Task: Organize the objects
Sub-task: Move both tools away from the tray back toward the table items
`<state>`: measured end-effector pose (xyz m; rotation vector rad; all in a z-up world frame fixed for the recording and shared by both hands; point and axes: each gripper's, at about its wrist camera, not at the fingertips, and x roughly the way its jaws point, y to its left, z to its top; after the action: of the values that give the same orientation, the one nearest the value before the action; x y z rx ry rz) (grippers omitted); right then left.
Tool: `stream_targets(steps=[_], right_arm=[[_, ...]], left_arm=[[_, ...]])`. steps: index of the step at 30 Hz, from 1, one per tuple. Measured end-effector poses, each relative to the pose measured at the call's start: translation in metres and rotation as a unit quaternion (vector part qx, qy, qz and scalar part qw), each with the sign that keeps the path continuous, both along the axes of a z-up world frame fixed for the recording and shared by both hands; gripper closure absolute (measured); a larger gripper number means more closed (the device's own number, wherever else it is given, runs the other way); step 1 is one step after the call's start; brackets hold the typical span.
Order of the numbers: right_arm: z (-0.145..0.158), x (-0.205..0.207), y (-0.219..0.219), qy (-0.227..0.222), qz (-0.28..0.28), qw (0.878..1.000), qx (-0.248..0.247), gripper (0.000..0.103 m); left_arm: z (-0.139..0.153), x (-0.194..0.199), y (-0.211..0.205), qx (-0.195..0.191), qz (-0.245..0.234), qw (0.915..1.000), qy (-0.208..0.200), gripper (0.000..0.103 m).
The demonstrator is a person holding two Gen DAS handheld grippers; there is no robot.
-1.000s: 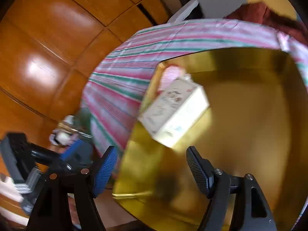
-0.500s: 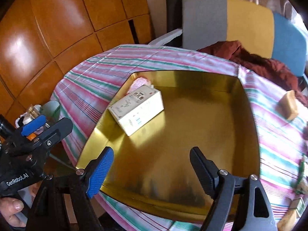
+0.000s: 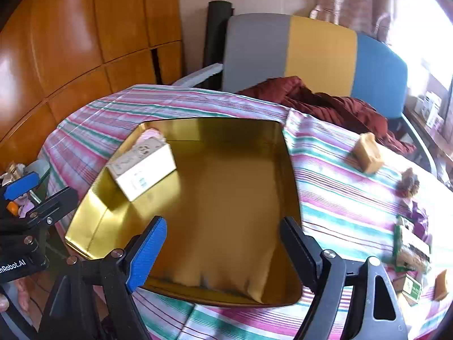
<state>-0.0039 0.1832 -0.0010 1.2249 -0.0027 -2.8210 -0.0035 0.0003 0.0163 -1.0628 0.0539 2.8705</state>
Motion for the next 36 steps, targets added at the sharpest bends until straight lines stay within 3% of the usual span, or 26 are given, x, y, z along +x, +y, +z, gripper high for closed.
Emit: stream_targets(steps=[14, 27, 31, 36], right_arm=[[-0.003, 0.024, 0.055, -0.002, -0.060, 0.998, -0.008, 0.019], [0.018, 0.063, 0.143, 0.010, -0.152, 0.988, -0.024, 0.019], [0.027, 0.085, 0.179, 0.014, -0.199, 0.980, -0.027, 0.019], [0.042, 0.125, 0.238, 0.024, -0.289, 0.957, -0.027, 0.019]], left_arm=[[0.002, 0.004, 0.027, -0.044, -0.027, 0.9986, 0.014, 0.000], [0.004, -0.001, 0.068, -0.033, -0.104, 0.9940, 0.001, 0.000], [0.009, -0.001, 0.097, -0.030, -0.159, 0.9867, 0.010, 0.000], [0.017, 0.003, 0.146, -0.014, -0.249, 0.9683, 0.011, 0.000]])
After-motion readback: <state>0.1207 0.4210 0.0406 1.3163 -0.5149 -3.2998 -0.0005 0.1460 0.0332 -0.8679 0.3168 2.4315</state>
